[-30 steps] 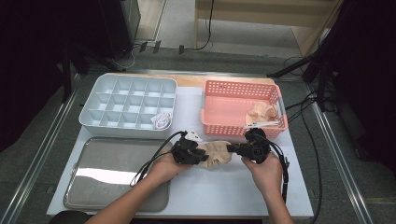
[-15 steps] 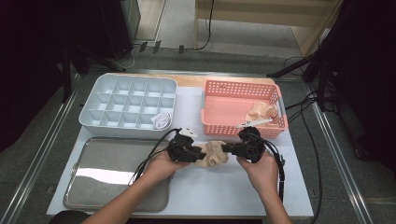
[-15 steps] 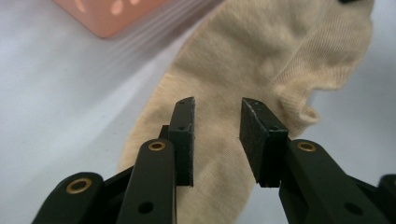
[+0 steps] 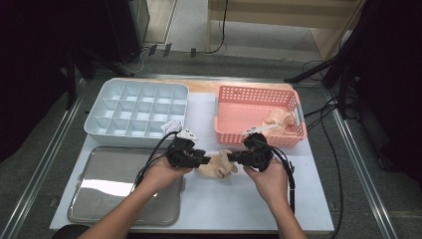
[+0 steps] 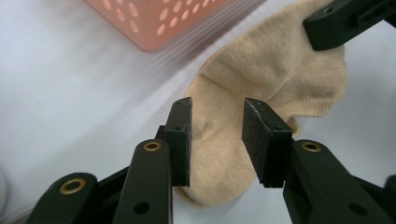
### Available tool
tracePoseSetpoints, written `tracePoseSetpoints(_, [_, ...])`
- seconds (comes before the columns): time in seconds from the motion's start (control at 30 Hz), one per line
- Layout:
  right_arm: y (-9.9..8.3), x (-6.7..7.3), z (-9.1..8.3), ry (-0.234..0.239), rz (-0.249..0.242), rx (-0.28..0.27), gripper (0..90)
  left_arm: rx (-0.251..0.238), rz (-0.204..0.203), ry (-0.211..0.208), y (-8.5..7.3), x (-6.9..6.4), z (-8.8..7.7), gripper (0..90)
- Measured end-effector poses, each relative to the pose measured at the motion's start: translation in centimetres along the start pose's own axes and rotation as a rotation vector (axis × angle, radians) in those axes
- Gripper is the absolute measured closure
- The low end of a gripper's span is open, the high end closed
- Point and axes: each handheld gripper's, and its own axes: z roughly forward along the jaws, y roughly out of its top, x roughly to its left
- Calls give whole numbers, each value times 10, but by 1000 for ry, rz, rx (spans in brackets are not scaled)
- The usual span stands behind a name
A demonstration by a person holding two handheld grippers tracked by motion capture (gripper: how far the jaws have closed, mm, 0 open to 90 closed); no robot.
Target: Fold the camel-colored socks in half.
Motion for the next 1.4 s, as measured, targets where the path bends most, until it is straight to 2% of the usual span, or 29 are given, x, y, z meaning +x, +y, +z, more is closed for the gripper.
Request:
tracePoseSetpoints(0.1, [3,4,3,8,-1,3,852,-22,-14,0,-1,3,-7,639])
tracePoseSetpoints(0.47, [11,15,22,26,-39,33,850,-36,-37,17,-6,8,-19,635])
tracePoseSetpoints(0.8, [10,14,39,43,-39,50,850,-39,-48,36,-12,10,-26,630])
tracePoseSetpoints(1.03, [9,18,52,44,-75,54,848,-36,-49,47,-16,11,-29,624])
tracePoseSetpoints(1.4, [9,22,70,55,-100,68,837,-31,-64,58,-22,12,-31,620])
